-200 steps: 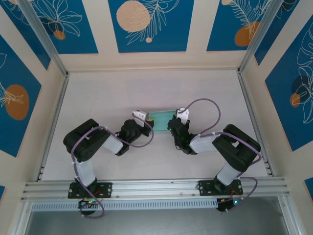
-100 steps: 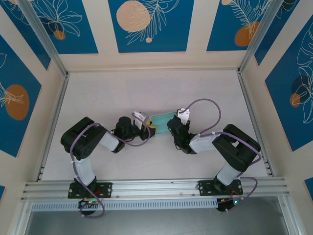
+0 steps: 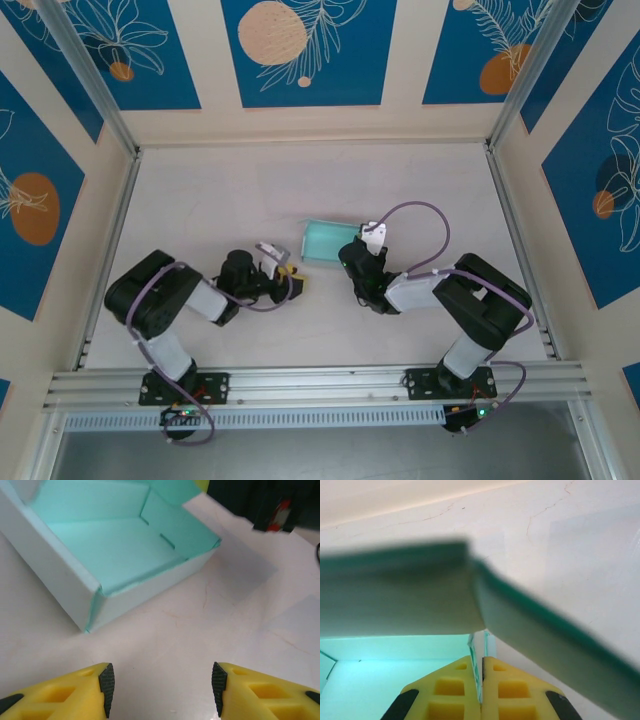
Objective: Fold the paper box
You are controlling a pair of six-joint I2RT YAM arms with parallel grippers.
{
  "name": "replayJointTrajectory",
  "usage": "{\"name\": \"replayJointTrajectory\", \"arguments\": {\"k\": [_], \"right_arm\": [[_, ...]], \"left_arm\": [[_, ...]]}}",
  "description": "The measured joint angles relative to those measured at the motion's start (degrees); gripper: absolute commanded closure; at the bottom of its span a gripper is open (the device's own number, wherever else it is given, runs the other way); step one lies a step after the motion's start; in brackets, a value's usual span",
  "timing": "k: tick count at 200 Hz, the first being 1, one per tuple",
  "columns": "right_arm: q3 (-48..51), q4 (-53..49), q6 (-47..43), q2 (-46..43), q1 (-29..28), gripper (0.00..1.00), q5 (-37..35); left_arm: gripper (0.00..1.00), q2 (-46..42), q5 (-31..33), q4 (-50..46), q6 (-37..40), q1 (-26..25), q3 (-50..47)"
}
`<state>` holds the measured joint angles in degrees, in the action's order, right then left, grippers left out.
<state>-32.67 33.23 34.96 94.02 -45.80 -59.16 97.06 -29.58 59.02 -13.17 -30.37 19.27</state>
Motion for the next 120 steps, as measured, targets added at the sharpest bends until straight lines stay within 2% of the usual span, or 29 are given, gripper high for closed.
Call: {"name": "replayJointTrajectory", "arguments": {"k": [29,62,89,101,120], "right_arm": [[-0.02,0.98,-0.07,0.72,-0.02,0.95,0.02],[-0.39,1.49,-1.2,1.16,-0.17,0.95,0.46],[-0.68,1.22,-2.47,1.14,-0.22,0.95,0.66],[-0.83,0.94,-2.93,1.14,-0.22,0.95,0.72],[-1.05,0.61,-3.39,1.14,-0.22,0.95,0.83]], "left_arm": [[0.46,-10.14,2.73,-3.76,-0.46,0.35,-1.86],[0.45,-25.59,13.35,-16.68,-3.06,0.72,0.28],[0.38,-34.75,22.56,-32.28,-6.32,1.97,10.43],[0.31,-35.87,25.24,-38.99,-8.31,2.82,16.83],[0.27,-34.58,28.06,-49.18,-11.21,3.56,27.47]]}}
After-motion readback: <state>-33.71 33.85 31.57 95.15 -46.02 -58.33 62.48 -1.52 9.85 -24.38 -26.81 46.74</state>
